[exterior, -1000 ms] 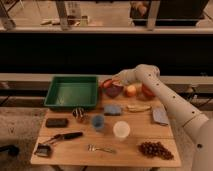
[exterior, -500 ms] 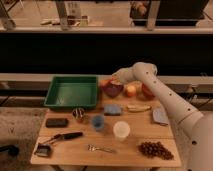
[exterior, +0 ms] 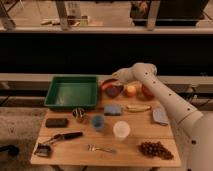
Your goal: Place pepper in purple bowl
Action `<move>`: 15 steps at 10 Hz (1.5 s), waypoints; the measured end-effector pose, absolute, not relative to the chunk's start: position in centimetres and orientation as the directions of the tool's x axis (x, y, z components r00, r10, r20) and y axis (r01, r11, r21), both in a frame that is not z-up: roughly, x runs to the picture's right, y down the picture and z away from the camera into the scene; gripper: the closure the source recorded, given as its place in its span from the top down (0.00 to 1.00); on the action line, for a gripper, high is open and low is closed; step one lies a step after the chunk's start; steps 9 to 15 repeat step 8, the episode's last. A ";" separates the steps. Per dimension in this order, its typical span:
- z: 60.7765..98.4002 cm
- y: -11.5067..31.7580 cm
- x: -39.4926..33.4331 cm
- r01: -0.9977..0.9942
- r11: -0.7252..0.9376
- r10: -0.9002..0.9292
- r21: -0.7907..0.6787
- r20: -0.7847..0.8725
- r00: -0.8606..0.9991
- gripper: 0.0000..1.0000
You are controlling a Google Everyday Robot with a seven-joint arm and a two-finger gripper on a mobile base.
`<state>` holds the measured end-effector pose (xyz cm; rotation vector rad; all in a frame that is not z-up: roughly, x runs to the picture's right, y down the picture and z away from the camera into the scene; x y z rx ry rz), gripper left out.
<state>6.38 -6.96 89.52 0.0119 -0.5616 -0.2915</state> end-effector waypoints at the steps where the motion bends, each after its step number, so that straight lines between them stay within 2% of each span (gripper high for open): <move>1: 89.6 -6.9 6.5 0.266 0.960 -0.272 0.088 0.519 0.810 0.80; 5: 89.1 -7.1 7.0 0.249 0.964 -0.259 0.091 0.513 0.819 0.80; 8: 86.0 -8.5 8.5 0.189 0.977 -0.214 0.103 0.531 0.820 0.80; 15: 86.0 -8.5 8.5 0.189 0.977 -0.214 0.103 0.531 0.820 0.80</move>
